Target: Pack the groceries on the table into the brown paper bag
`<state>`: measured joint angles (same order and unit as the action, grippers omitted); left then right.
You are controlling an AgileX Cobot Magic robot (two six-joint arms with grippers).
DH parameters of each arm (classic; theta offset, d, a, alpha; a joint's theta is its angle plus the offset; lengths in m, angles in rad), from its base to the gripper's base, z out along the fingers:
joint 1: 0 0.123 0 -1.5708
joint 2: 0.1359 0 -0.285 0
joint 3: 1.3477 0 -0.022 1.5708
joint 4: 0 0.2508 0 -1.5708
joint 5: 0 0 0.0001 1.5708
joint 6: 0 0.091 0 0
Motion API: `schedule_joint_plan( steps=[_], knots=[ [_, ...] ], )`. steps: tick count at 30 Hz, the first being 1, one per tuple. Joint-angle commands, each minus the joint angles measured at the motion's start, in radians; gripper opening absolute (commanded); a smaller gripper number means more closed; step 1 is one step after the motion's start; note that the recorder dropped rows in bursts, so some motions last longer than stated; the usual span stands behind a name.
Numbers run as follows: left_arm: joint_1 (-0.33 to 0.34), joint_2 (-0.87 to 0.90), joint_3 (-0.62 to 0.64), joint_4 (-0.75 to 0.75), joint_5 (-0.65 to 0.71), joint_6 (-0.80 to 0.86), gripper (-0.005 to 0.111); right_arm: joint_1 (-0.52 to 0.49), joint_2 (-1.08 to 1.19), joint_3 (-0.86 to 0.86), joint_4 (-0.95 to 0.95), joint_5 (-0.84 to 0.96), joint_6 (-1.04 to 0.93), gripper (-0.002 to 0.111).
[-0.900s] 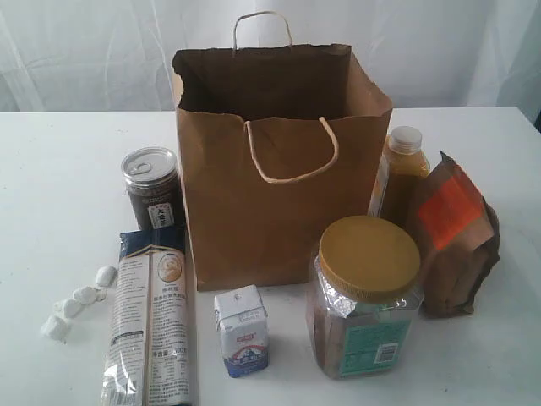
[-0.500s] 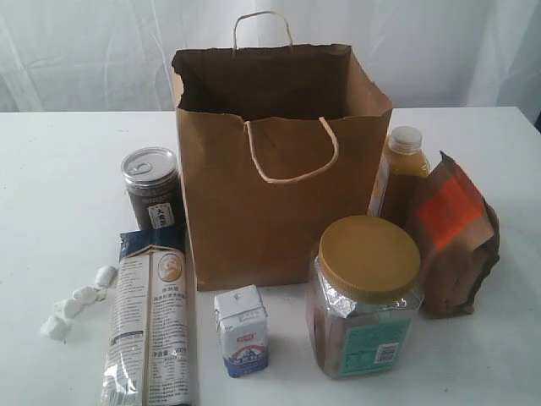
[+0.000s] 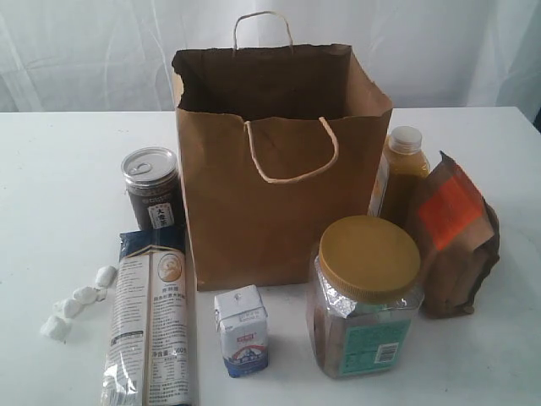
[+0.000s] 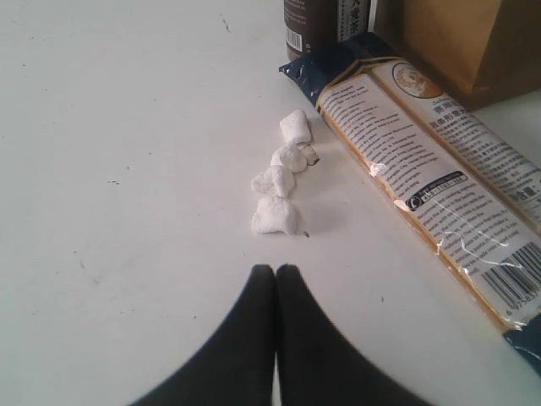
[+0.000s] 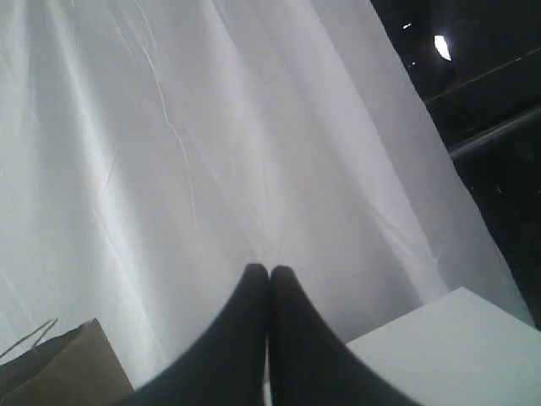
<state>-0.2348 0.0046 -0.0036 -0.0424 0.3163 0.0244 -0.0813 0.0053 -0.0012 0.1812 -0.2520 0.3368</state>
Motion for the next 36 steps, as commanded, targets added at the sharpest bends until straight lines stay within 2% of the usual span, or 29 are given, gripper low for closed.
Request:
schedule_joint_plan(
  steps=[1, 3, 5, 7, 9, 15, 17, 20, 22, 25, 28, 33, 35, 36],
  knots=[
    [-0.007, -0.005, 0.004, -0.004, 0.029, -0.002, 0.0, 0.002, -0.005, 0.001, 0.03, -0.335, -0.01, 0.0],
    [-0.007, -0.005, 0.004, -0.004, 0.029, -0.002, 0.0, 0.002, 0.044, -0.068, 0.189, -0.6, -0.106, 0.0],
    [-0.007, -0.005, 0.004, -0.004, 0.029, -0.002, 0.0, 0.002, 0.178, -0.262, 0.265, -0.69, -0.188, 0.0],
    [-0.007, -0.005, 0.004, -0.004, 0.029, -0.002, 0.0, 0.002, 0.35, -0.49, 0.181, -0.733, -0.246, 0.0],
    [-0.007, -0.005, 0.004, -0.004, 0.029, -0.002, 0.0, 0.002, 0.536, -0.707, 0.132, -0.755, -0.46, 0.0],
    [-0.007, -0.005, 0.004, -0.004, 0.029, -0.002, 0.0, 0.002, 0.883, -1.049, 0.145, -0.714, -0.837, 0.0],
    [-0.007, -0.005, 0.004, -0.004, 0.029, -0.002, 0.0, 0.002, 1.007, -1.119, 0.145, -0.61, -0.931, 0.0],
    [-0.007, -0.005, 0.004, -0.004, 0.029, -0.002, 0.0, 0.0, 1.173, -1.188, 0.165, -0.358, -1.052, 0.0],
    [-0.007, -0.005, 0.004, -0.004, 0.029, -0.002, 0.0, -0.002, 1.279, -1.195, 0.216, -0.111, -1.16, 0.0],
    [-0.007, -0.005, 0.004, -0.004, 0.029, -0.002, 0.0, -0.037, 1.456, -1.195, 0.284, 0.383, -1.276, 0.0],
    [-0.007, -0.005, 0.004, -0.004, 0.029, -0.002, 0.0, -0.058, 1.564, -1.195, 0.254, 0.72, -1.131, 0.0],
    [-0.007, -0.005, 0.004, -0.004, 0.029, -0.002, 0.0, -0.072, 1.604, -1.218, -0.023, 0.814, -0.705, 0.0],
    [-0.007, -0.005, 0.004, -0.004, 0.029, -0.002, 0.0, -0.072, 1.6, -1.27, -0.116, 0.922, -0.603, 0.0],
    [-0.007, -0.005, 0.004, -0.004, 0.029, -0.002, 0.0, -0.072, 1.599, -1.312, -0.139, 1.03, -0.569, 0.0]
  ],
)
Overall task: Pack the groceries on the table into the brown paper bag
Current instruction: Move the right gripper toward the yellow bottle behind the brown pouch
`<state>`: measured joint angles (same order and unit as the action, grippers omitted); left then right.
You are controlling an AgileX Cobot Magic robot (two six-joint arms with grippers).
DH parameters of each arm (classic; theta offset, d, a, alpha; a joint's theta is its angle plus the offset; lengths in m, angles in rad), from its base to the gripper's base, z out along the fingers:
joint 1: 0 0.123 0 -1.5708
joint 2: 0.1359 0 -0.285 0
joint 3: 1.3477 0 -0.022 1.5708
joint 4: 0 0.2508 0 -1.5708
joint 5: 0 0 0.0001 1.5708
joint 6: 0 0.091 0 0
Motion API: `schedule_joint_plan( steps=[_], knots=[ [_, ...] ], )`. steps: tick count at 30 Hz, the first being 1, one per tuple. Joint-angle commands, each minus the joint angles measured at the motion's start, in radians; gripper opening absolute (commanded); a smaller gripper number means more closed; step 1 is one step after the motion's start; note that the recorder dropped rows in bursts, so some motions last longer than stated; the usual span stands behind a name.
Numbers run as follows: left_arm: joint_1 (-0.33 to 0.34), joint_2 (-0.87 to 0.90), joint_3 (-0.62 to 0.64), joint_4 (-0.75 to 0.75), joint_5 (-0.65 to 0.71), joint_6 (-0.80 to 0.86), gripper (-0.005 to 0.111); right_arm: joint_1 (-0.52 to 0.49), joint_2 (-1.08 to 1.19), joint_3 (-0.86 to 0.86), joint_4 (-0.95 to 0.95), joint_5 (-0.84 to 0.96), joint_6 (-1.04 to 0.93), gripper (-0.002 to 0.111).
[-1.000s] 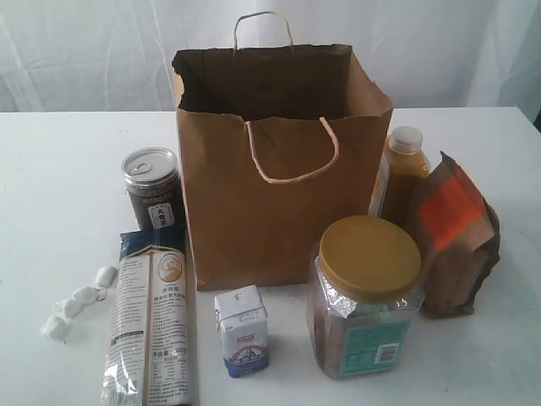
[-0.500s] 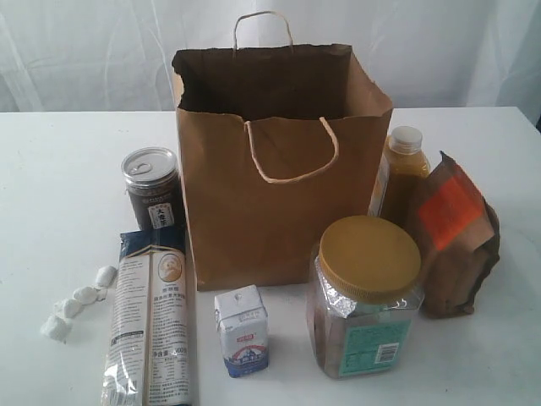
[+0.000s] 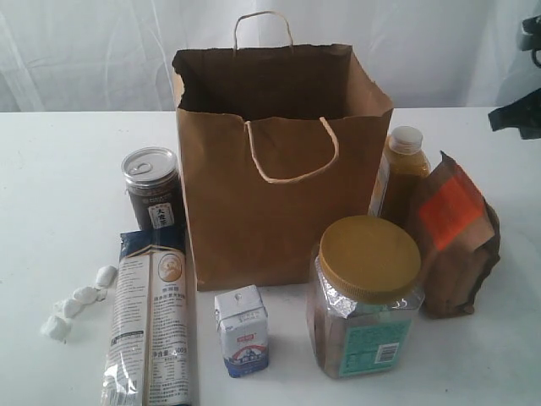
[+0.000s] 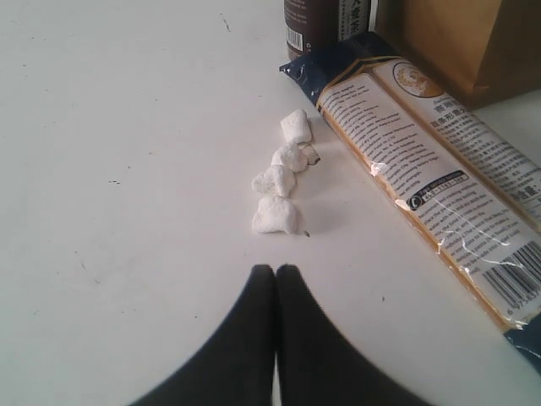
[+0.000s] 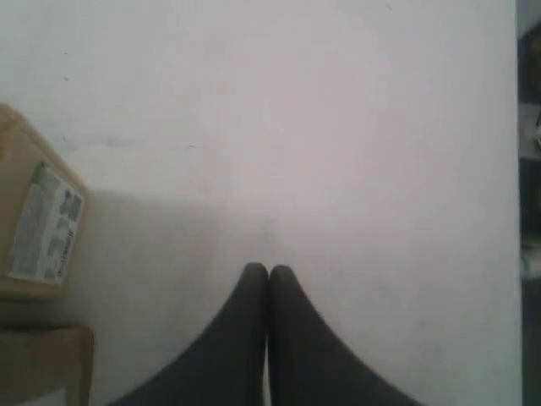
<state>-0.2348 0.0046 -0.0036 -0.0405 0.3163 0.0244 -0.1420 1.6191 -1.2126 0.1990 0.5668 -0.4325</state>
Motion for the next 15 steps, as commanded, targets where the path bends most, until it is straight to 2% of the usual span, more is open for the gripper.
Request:
schedule_joint_plan(
  steps=[1, 5, 7, 11, 15],
  knots=[
    [-0.007, -0.005, 0.004, -0.006, 0.029, -0.002, 0.0, -0.011, -0.014, -0.15, -0.161, 0.312, 0.196, 0.0],
    [-0.007, -0.005, 0.004, -0.006, 0.029, -0.002, 0.0, -0.011, -0.014, -0.363, -0.122, 0.646, 0.133, 0.0],
    [-0.007, -0.005, 0.004, -0.006, 0.029, -0.002, 0.0, -0.005, -0.014, -0.453, -0.022, 0.654, 0.113, 0.0],
    [-0.007, -0.005, 0.004, -0.006, 0.029, -0.002, 0.0, 0.02, 0.007, -0.488, 0.183, 0.62, 0.014, 0.0],
    [-0.007, -0.005, 0.004, -0.006, 0.029, -0.002, 0.0, 0.066, 0.074, -0.488, 0.241, 0.614, 0.01, 0.0]
  ],
)
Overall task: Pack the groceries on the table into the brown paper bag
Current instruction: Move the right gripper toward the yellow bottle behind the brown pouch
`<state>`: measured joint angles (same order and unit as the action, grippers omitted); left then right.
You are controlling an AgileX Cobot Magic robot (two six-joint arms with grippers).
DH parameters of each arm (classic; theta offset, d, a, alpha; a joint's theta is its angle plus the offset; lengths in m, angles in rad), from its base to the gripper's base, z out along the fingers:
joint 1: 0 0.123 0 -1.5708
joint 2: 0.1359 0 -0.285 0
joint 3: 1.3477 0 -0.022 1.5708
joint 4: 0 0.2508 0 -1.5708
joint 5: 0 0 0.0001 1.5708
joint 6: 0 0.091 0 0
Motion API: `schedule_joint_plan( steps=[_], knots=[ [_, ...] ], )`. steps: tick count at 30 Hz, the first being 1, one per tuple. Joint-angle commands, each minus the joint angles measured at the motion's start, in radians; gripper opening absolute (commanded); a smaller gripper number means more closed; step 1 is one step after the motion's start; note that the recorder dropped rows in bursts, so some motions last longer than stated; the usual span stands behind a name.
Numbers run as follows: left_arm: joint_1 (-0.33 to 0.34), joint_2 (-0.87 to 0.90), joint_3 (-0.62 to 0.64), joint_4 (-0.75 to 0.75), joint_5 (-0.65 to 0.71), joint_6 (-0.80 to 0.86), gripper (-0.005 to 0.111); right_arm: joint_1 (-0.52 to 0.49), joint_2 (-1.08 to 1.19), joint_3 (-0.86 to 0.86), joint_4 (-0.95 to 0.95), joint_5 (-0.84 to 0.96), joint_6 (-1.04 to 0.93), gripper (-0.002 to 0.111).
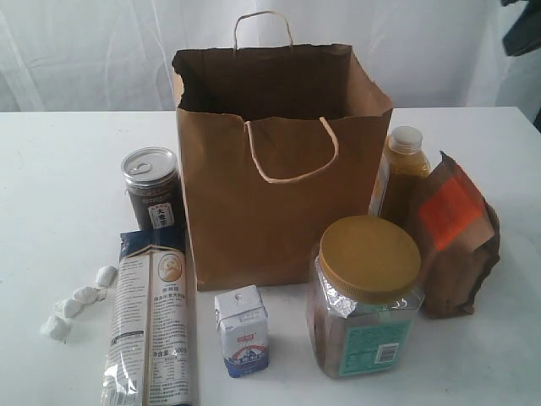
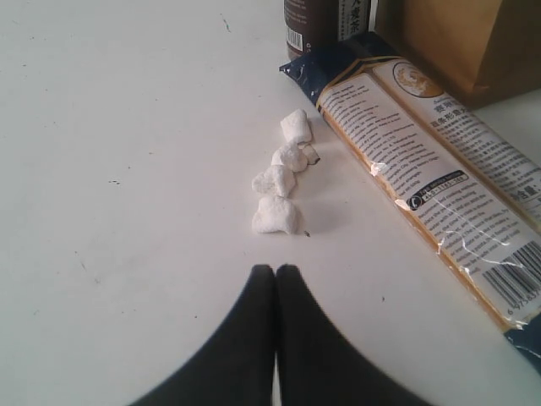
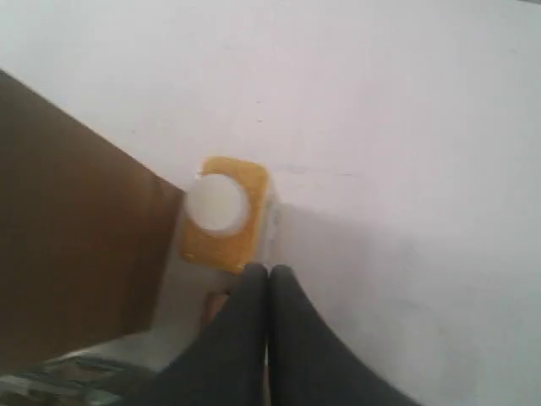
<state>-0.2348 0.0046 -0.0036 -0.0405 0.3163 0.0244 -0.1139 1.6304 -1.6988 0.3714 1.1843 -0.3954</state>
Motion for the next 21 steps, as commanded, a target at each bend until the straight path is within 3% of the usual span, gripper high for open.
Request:
schedule_joint_plan(
  steps=[1, 6, 14, 21],
  knots=[
    [-0.007, -0.005, 0.004, -0.006, 0.029, -0.002, 0.0, 0.05, 0.079, -0.002, 0.073, -0.003, -0.027, 0.0],
    [-0.007, -0.005, 0.004, -0.006, 0.029, -0.002, 0.0, 0.095, 0.126, -0.002, 0.069, -0.008, -0.176, 0.008],
    [-0.007, -0.005, 0.004, -0.006, 0.029, -0.002, 0.0, 0.103, 0.196, -0.002, 0.082, -0.114, -0.253, 0.056],
    [-0.007, -0.005, 0.004, -0.006, 0.029, -0.002, 0.0, 0.103, 0.269, -0.002, 0.128, -0.197, -0.147, 0.059]
  ],
)
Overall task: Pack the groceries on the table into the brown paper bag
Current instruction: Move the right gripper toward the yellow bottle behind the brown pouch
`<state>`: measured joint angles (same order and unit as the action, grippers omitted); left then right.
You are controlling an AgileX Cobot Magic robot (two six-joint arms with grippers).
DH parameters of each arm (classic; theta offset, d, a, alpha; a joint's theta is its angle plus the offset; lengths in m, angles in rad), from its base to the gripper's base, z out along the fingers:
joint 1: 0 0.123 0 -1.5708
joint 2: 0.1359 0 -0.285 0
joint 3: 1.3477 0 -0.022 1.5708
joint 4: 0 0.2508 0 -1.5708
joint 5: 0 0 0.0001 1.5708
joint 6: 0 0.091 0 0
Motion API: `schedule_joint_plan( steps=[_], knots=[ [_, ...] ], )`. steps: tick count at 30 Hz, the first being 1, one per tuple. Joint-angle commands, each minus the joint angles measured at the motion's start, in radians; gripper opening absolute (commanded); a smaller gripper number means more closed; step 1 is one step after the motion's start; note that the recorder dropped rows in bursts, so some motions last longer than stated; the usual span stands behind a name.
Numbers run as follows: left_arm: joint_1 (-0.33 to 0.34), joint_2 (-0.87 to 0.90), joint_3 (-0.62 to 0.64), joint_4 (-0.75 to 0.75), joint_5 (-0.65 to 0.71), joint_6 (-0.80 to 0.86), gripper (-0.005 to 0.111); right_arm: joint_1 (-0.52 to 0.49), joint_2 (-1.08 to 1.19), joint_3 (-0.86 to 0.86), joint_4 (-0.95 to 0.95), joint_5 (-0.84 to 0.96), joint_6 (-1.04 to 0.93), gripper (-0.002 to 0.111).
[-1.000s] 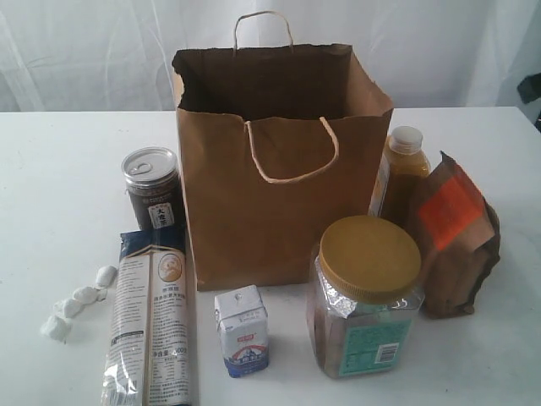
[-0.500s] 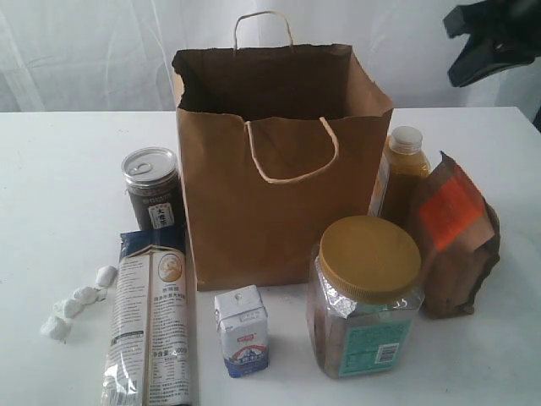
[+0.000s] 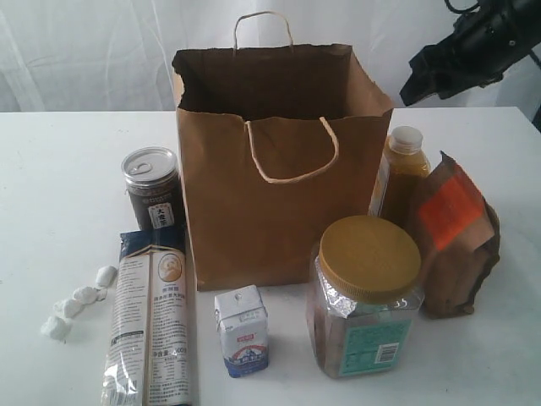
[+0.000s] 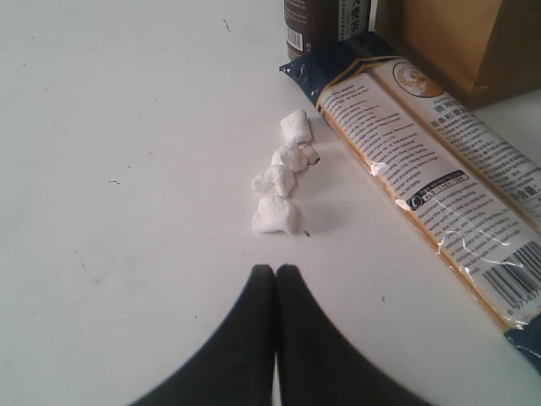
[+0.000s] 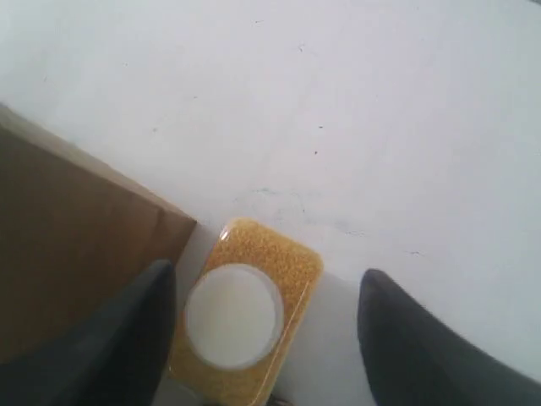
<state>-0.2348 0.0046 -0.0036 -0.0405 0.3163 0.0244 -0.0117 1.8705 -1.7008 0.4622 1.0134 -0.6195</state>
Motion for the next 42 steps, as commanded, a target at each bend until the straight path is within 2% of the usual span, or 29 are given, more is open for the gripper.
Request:
schedule_joint_plan(
  steps=[1, 8, 14, 32, 38, 42],
  knots=[
    [-0.007, -0.005, 0.004, -0.006, 0.029, -0.002, 0.0, 0.0, 0.037, 0.0, 0.037, -0.028, 0.1, 0.059],
    [-0.007, -0.005, 0.004, -0.006, 0.029, 0.0, 0.0, 0.016, 0.036, 0.0, 0.028, 0.024, 0.134, 0.059],
    [-0.007, -0.005, 0.004, -0.006, 0.029, 0.0, 0.0, 0.025, 0.047, 0.0, 0.004, 0.057, 0.134, 0.068],
    [-0.007, -0.005, 0.004, -0.006, 0.029, 0.002, 0.0, 0.025, 0.041, 0.0, 0.016, 0.035, 0.134, 0.068],
    [-0.007, -0.005, 0.004, -0.006, 0.029, 0.002, 0.0, 0.025, 0.041, 0.0, 0.016, 0.043, 0.134, 0.095],
    [-0.007, -0.005, 0.004, -0.006, 0.029, 0.002, 0.0, 0.025, 0.041, 0.0, 0.016, 0.07, 0.134, 0.099]
  ],
)
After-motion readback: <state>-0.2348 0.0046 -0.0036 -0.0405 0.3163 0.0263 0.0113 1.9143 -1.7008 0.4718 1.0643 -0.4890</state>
